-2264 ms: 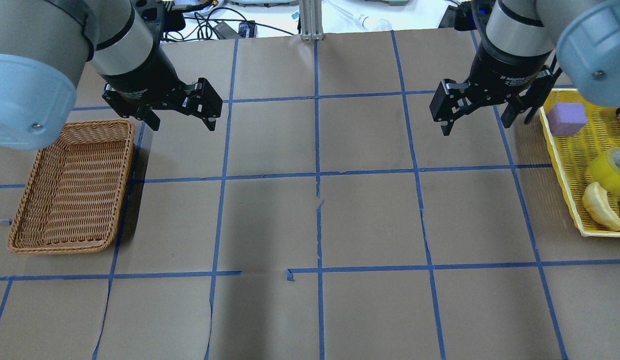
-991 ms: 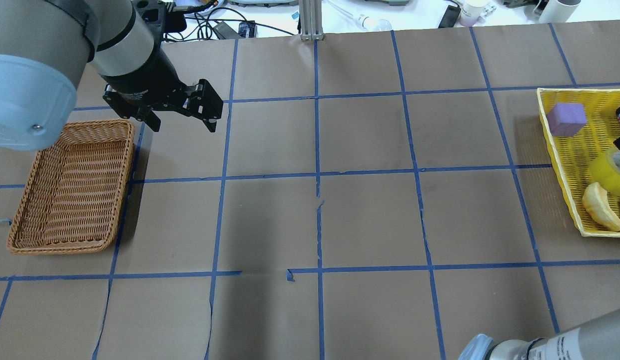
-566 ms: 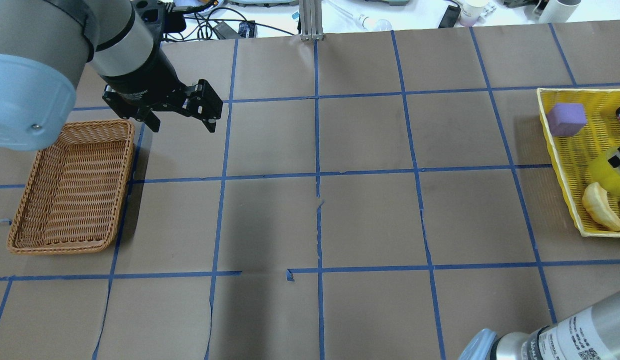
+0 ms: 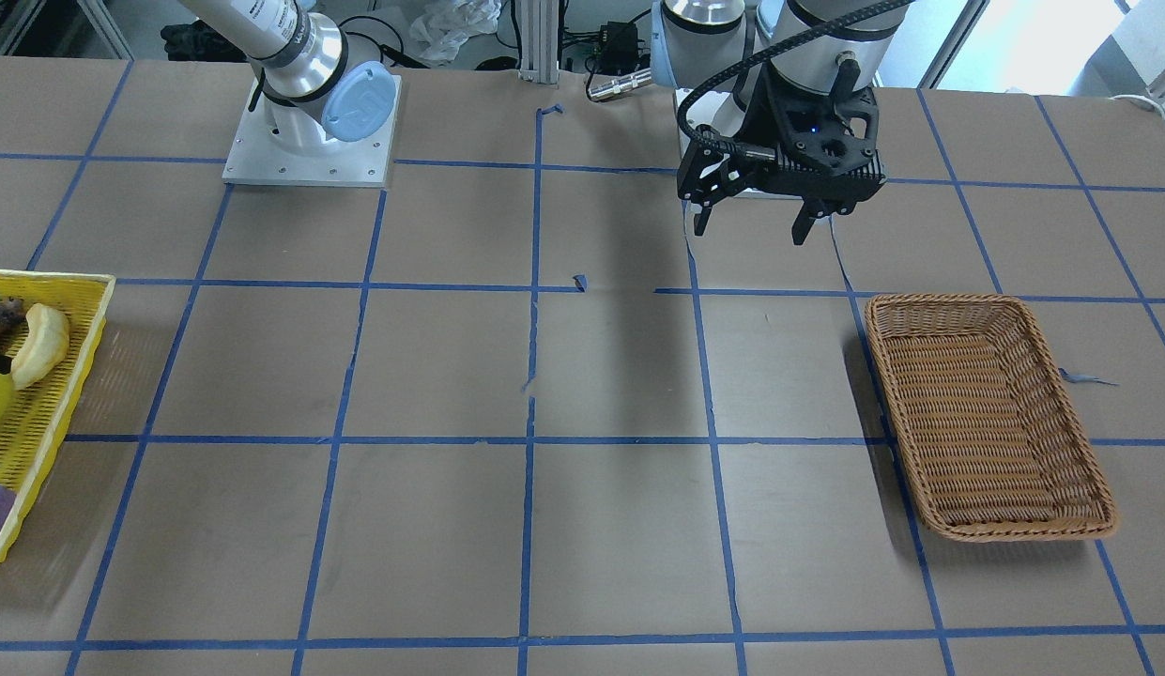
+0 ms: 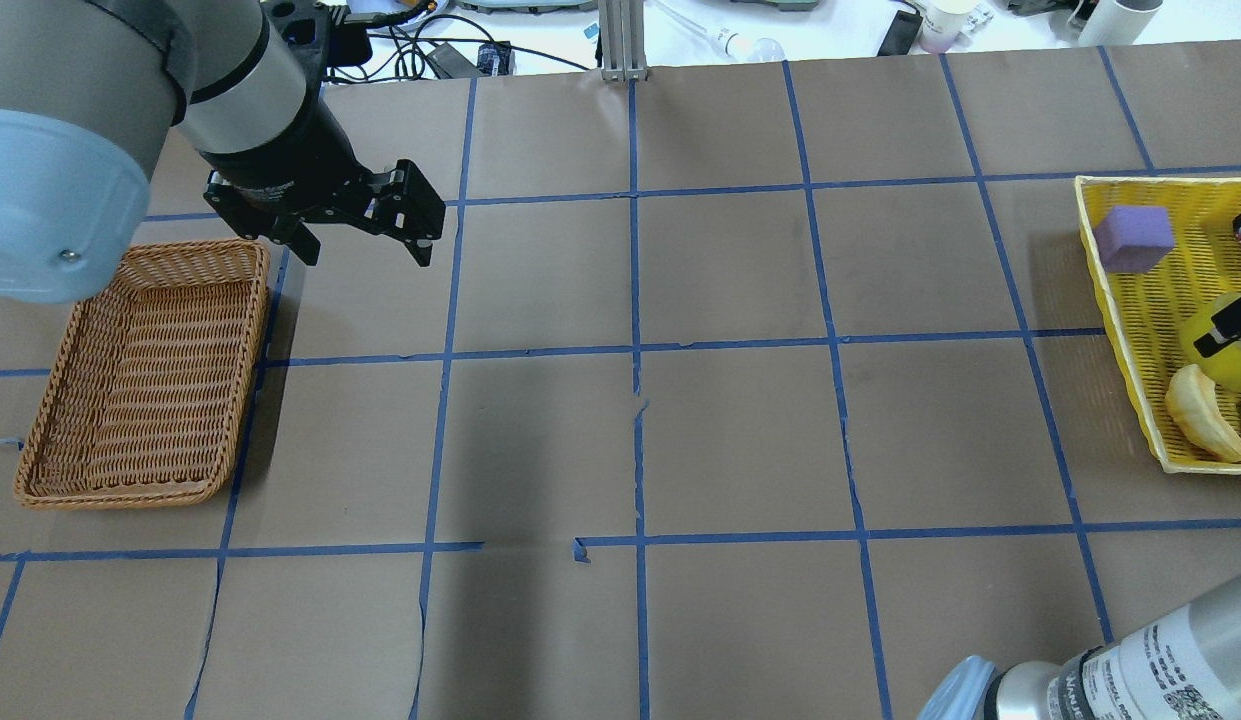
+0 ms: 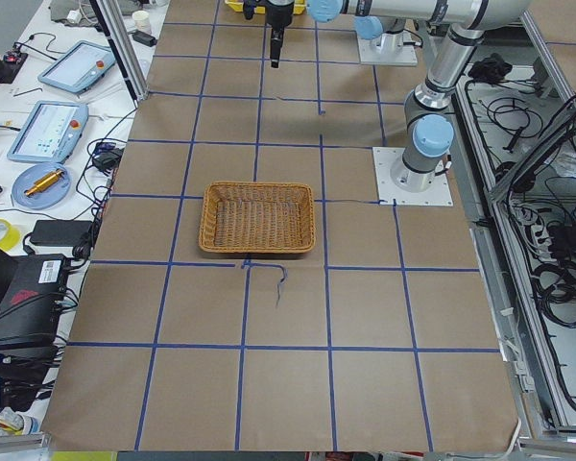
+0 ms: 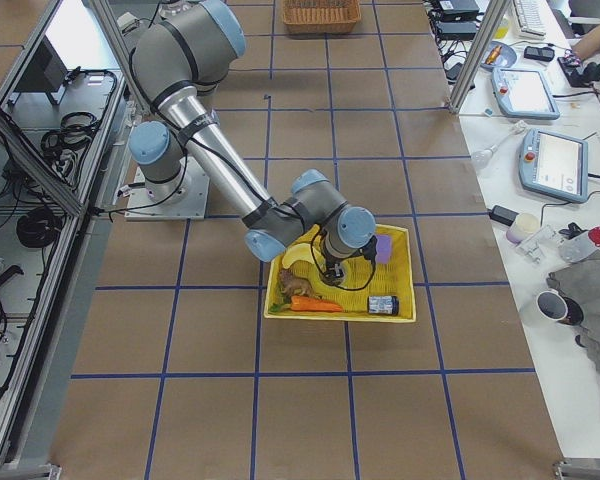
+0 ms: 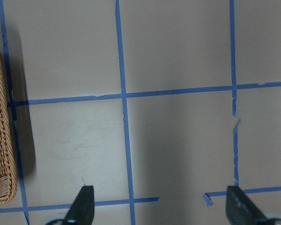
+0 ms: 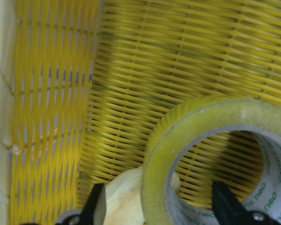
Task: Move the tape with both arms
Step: 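Close the right gripper on the rim of the yellow tape roll, then carry the tape roll with the right gripper to the table center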
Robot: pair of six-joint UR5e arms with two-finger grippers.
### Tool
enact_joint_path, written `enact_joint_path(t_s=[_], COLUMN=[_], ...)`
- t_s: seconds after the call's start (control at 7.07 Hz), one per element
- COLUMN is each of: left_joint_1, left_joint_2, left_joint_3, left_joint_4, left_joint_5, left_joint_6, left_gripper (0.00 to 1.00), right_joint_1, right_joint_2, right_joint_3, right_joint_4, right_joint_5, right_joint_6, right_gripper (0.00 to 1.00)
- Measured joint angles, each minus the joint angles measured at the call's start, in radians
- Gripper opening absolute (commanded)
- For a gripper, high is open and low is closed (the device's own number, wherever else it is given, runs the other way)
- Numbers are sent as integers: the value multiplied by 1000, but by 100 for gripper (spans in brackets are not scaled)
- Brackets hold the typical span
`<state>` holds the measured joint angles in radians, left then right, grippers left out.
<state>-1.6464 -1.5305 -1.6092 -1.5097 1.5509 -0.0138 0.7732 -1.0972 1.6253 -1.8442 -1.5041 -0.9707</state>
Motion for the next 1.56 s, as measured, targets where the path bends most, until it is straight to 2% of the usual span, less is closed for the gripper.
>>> enact_joint_path(t_s=[0.42,0.71,0.85,1.13,1.27,1.56], left_joint_1=[0,-3,-2,4,5,7], left_joint_2=[5,4,6,10,11,12], left_joint_3=[-1,-5,-7,-10,-10,-10], left_joint_4=[-7,-5,-5,-4,-4,-4], left_joint_5=[1,31,36,39,39,39], left_joint_6=[0,1,1,2,2,2], left_gripper=[100,100,100,100,100,100], right_joint_1=[1,23,73,303,472,835], right_joint_2=[-17,-95,-168,-296,-316,-296], right_joint_3=[-4,-7,-7,-7,-6,-1], right_joint_4=[-1,20,48,134,152,77], right_joint_5=[-14,-23,-35,-48,-45,-46], right_joint_6=[14,50,103,386,604,1061], right_gripper=[0,0,0,0,0,0])
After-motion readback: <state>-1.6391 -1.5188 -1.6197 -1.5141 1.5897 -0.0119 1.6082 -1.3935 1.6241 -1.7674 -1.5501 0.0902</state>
